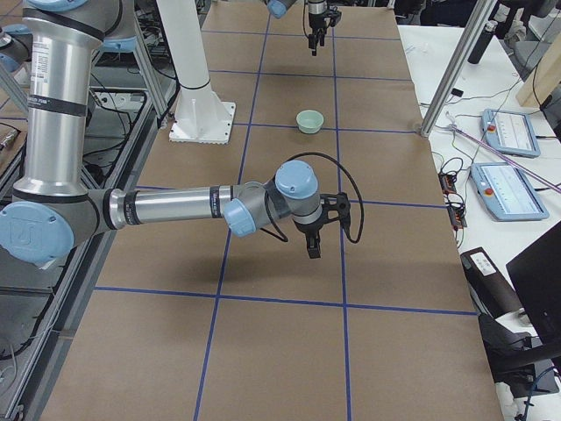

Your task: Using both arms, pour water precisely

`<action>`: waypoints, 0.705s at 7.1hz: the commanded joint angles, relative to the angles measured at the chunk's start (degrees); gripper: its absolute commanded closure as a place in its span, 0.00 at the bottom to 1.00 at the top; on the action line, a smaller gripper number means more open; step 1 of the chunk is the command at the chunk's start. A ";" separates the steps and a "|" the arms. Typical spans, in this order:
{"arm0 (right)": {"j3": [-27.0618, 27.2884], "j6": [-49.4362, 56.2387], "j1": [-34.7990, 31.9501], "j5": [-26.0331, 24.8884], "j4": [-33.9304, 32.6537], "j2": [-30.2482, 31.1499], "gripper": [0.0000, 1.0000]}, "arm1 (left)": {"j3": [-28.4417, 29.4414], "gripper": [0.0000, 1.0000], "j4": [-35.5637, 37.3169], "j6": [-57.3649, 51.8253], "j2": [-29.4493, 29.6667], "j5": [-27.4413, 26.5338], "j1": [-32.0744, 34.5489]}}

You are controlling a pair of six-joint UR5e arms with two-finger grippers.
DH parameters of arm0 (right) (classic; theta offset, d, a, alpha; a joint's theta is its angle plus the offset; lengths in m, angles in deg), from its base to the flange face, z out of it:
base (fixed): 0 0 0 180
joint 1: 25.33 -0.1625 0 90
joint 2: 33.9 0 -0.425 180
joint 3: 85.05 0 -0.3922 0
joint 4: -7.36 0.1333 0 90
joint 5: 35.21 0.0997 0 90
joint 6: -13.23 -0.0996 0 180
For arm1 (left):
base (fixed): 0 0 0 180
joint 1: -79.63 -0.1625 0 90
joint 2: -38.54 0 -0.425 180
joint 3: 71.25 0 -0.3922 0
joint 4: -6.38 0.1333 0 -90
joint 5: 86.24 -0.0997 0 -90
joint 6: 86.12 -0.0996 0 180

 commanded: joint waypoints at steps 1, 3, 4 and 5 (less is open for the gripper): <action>7.82 -14.99 7.40 -1.26 -0.15 0.85 0.00 | -0.54 0.00 0.28 -19.29 -9.53 4.71 13.92; 16.78 -29.48 17.22 -7.64 -0.41 2.43 0.00 | 0.78 0.00 -0.16 -26.64 -14.90 7.77 22.38; 20.39 -36.52 23.10 -12.47 -0.50 2.96 0.00 | 3.49 0.00 -0.42 -26.93 -16.06 7.27 27.81; 25.13 -42.85 28.56 -18.26 -3.46 3.66 0.00 | 8.39 0.00 -1.03 -27.28 -16.24 7.70 32.31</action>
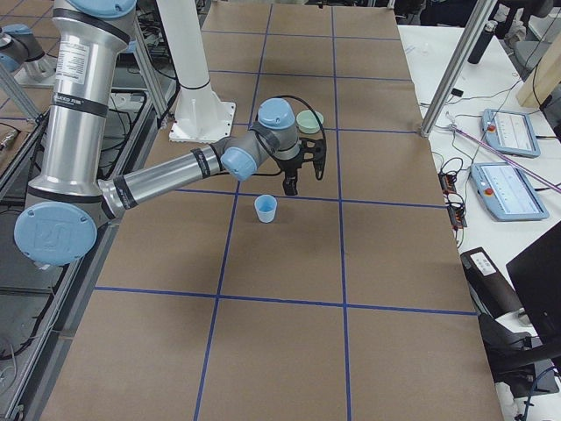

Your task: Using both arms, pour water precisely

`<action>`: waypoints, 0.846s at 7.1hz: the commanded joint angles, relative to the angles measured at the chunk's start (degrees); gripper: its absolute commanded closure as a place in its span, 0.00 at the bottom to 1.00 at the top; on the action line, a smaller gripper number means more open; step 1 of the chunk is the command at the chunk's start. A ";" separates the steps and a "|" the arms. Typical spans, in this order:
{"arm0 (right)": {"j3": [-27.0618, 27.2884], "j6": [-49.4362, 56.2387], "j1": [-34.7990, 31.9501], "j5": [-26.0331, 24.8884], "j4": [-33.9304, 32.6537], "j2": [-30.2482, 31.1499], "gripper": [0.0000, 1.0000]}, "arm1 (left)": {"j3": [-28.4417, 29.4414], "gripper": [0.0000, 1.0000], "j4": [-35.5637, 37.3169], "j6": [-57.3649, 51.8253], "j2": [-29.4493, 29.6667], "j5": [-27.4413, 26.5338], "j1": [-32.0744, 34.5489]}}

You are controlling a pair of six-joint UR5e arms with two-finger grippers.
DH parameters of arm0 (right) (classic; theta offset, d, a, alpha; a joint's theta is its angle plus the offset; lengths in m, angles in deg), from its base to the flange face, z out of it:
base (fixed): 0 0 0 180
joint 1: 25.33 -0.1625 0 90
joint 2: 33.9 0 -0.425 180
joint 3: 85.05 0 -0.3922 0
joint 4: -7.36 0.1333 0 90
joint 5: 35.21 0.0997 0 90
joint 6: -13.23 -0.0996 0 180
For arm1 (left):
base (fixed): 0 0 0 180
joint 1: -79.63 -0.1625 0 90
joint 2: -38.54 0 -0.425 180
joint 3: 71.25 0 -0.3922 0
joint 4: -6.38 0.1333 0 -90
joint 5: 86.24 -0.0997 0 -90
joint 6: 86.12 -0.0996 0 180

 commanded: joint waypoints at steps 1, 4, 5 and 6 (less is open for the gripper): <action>12.07 -13.11 12.74 -12.99 -10.75 0.90 0.00 | 5.18 0.00 -1.72 -1.05 -1.37 0.60 7.14; 17.23 -33.22 31.81 -37.23 -18.45 0.90 0.00 | 5.18 0.00 -2.26 -0.96 -2.26 0.60 7.24; 17.49 -39.20 37.62 -46.02 -23.27 0.81 0.00 | 5.09 0.00 -2.43 -1.05 -3.30 0.60 7.33; 17.49 -45.36 43.68 -55.42 -29.67 0.72 0.00 | 5.01 0.00 -2.43 -1.05 -3.48 0.60 7.33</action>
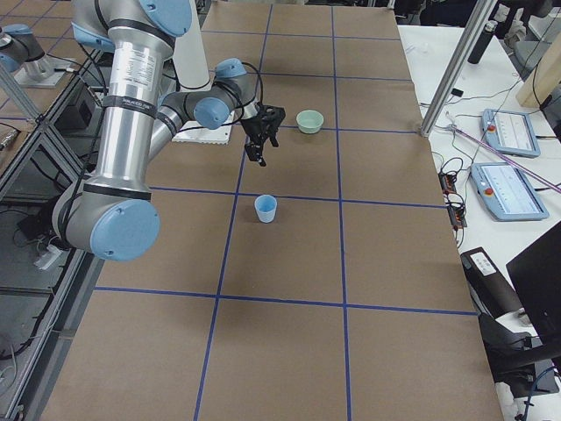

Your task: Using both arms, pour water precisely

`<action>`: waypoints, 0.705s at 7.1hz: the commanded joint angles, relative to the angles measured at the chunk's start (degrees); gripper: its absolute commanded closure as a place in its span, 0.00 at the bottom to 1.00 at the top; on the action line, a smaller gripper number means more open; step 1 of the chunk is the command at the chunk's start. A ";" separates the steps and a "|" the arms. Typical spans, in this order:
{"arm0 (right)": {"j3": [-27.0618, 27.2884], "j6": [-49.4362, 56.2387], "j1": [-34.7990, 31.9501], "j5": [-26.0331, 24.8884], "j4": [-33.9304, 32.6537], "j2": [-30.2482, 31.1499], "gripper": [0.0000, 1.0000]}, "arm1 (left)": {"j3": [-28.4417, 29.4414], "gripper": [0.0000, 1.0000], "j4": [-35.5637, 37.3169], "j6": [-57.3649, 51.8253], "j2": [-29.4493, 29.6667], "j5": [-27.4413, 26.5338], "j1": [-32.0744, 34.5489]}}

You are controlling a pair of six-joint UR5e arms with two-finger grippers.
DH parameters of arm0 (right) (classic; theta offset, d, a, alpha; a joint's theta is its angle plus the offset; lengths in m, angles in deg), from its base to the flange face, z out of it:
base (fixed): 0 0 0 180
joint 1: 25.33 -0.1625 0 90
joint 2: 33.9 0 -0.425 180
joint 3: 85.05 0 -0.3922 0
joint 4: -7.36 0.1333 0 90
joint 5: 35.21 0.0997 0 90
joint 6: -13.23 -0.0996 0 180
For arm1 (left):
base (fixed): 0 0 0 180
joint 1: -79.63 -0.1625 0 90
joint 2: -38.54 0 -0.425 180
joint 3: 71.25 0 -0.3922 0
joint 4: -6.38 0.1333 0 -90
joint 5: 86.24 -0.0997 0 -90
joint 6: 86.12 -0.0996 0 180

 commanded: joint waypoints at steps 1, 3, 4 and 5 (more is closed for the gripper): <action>0.19 -15.04 11.67 -16.20 -12.09 -0.27 0.00 | -0.07 0.00 -0.07 0.07 -0.55 0.00 0.05; -0.25 -26.83 17.57 -22.73 -21.94 -1.75 0.00 | -0.33 0.00 -0.07 0.07 -0.90 0.00 0.05; -1.90 -31.33 18.99 -24.32 -28.60 -5.16 0.00 | -0.42 0.00 -0.07 -0.02 -0.90 0.09 0.05; -5.40 -34.24 19.27 -24.33 -34.85 -10.76 0.00 | -0.42 0.00 -0.07 0.07 -0.90 0.00 0.05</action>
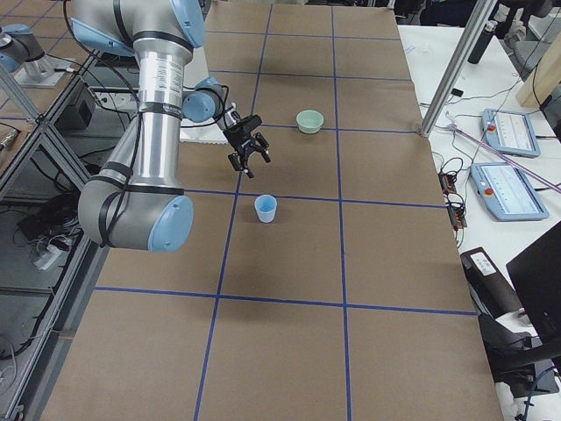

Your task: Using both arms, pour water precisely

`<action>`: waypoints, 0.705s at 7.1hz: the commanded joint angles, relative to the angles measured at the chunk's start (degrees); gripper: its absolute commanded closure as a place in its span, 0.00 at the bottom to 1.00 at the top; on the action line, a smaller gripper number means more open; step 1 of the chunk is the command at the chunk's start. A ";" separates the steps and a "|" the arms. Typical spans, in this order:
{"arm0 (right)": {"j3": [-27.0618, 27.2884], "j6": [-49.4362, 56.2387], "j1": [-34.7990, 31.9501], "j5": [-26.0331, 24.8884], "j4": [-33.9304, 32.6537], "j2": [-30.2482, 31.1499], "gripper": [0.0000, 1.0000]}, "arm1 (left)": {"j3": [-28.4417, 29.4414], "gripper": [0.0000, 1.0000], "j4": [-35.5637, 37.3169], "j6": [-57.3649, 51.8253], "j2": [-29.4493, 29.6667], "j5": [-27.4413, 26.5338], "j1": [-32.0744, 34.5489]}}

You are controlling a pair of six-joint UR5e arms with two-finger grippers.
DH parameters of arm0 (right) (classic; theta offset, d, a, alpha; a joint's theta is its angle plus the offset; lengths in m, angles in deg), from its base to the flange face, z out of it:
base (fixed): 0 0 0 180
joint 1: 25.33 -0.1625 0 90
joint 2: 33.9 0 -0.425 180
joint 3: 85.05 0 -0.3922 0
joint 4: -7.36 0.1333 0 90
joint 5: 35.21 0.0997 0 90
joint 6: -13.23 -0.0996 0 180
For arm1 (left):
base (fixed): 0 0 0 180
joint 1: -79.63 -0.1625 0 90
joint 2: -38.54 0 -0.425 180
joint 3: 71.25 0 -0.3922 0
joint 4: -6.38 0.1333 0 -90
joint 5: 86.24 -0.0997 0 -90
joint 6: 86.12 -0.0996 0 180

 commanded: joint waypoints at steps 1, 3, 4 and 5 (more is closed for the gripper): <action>-4.84 -7.02 2.03 -1.15 -11.51 -8.60 0.00 | -0.06 0.00 0.00 0.04 -0.03 -0.04 0.09; -4.33 -7.23 2.04 -1.07 -12.87 -8.81 0.00 | -0.06 0.00 0.00 0.04 -0.03 0.05 0.09; -3.81 -6.70 1.42 -0.89 -12.87 -8.81 0.00 | -0.06 0.00 0.00 0.04 -0.03 0.05 0.09; -3.45 -6.35 1.24 -0.80 -12.87 -8.72 0.00 | -0.06 0.00 0.00 0.04 -0.03 0.05 0.09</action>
